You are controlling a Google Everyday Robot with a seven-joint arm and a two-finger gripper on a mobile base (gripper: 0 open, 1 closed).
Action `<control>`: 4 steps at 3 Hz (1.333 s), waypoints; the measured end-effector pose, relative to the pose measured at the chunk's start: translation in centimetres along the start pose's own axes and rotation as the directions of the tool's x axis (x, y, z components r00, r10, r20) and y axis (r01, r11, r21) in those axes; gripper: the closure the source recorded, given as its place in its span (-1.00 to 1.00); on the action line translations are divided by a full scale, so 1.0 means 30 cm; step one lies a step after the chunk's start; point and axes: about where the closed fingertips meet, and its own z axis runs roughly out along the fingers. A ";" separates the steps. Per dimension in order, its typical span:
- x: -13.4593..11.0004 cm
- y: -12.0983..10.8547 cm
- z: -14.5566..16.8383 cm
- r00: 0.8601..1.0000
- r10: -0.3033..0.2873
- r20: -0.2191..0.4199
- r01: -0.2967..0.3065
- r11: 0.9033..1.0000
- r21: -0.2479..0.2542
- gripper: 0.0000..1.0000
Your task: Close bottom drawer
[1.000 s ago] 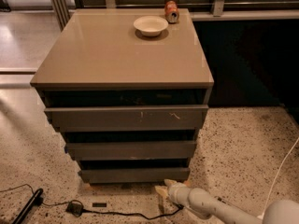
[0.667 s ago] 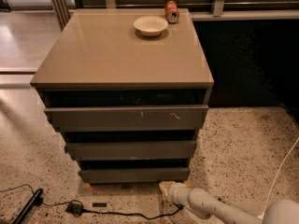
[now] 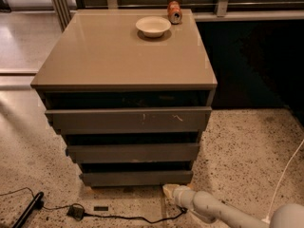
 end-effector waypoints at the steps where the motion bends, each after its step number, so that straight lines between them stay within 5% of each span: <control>1: -0.065 -0.059 0.071 0.997 0.011 0.073 -0.016 0.998 0.068 1.00; 4: -0.120 -0.105 0.155 0.991 0.006 0.137 -0.024 0.992 0.126 1.00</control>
Offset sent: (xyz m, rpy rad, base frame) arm 0.0795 0.0035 -0.0089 -0.0043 -0.1381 -0.1742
